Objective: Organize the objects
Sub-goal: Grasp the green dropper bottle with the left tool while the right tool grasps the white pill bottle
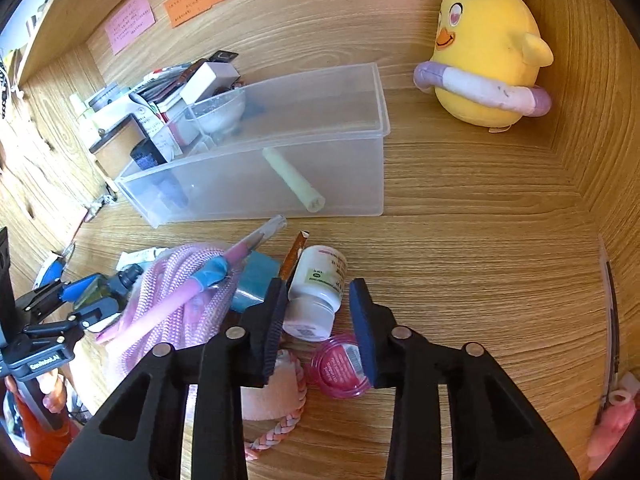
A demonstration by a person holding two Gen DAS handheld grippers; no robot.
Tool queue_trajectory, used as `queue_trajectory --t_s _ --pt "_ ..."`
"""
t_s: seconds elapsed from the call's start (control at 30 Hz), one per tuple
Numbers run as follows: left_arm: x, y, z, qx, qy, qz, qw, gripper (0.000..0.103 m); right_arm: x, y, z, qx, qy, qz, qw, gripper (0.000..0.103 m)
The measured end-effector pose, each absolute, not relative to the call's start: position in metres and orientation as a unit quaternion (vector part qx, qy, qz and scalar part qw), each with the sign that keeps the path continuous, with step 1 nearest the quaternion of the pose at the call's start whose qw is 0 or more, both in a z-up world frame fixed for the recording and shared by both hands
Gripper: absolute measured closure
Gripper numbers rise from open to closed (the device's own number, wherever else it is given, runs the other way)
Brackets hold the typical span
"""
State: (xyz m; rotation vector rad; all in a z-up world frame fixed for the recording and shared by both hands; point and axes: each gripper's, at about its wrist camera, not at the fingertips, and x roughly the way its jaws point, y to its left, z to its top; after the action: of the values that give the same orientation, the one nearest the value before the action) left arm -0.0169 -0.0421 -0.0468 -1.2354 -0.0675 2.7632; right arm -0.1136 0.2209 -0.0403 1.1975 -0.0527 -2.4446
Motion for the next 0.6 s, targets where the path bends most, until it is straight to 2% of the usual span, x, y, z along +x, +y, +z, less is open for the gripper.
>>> queue_trajectory --t_s 0.1,0.2,0.6 --pt "-0.014 -0.045 -0.047 -0.403 -0.028 0.913 0.052 0.053 -0.117 0.221 -0.044 0.436 -0.014 -0.876 0.207 0.074" --pt "-0.013 -0.046 -0.047 -0.398 -0.026 0.916 0.04 0.06 -0.121 0.216 -0.044 0.436 0.002 -0.877 0.201 0.074" --pt "-0.014 -0.057 -0.022 -0.358 -0.038 0.933 0.022 0.061 -0.125 0.209 -0.042 0.425 0.017 -0.885 0.19 0.075"
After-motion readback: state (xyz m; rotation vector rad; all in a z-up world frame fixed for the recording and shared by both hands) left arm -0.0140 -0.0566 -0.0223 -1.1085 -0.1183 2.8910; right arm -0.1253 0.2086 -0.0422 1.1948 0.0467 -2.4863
